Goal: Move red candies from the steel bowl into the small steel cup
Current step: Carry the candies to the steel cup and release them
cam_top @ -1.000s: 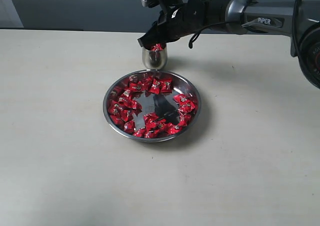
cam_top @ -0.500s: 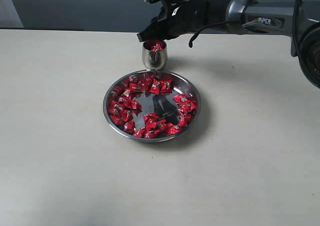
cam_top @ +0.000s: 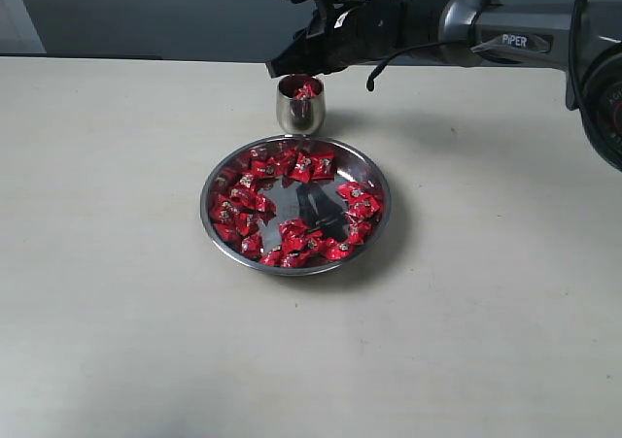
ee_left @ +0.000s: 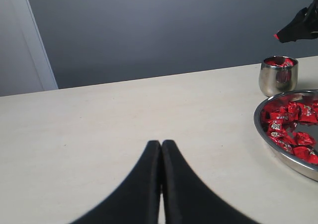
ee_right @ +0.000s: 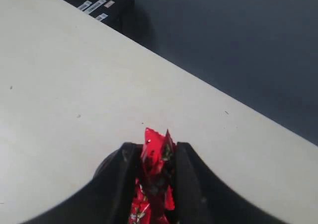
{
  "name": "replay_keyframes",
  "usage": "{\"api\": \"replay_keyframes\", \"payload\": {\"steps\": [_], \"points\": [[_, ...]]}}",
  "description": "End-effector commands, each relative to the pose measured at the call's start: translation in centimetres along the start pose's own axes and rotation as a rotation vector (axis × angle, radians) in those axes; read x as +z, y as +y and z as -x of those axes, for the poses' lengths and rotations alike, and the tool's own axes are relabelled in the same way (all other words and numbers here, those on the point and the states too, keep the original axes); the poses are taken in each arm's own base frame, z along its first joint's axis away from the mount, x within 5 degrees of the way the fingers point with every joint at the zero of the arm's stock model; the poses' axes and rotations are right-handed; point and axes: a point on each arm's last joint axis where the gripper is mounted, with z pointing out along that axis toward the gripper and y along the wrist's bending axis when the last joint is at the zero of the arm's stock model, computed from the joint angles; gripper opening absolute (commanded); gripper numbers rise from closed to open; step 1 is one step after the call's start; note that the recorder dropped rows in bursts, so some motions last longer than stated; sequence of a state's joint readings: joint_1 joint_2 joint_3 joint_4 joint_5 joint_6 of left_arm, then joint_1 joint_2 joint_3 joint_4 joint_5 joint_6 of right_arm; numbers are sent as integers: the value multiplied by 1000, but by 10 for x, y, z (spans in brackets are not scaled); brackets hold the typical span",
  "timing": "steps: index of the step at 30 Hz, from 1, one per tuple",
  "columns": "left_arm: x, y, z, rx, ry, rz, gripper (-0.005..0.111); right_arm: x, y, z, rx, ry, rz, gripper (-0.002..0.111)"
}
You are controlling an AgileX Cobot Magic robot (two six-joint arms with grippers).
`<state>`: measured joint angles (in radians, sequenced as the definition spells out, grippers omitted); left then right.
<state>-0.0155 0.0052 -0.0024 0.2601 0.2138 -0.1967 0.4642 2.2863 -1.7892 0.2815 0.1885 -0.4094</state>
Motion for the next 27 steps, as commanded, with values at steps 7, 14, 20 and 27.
{"api": "replay_keyframes", "payload": {"steps": [7,14,20,27], "points": [[0,-1,0,-7,-9,-8,0,-3,-4,4,-10,-15,-10,28],[0,-1,0,-7,-9,-8,0,-3,-1,-2,-10,50,19,27],[0,-1,0,-7,-9,-8,0,-3,-1,-1,-7,37,14,10],[0,-1,0,-7,-9,-8,0,-3,-2,0,-8,29,10,34]]}}
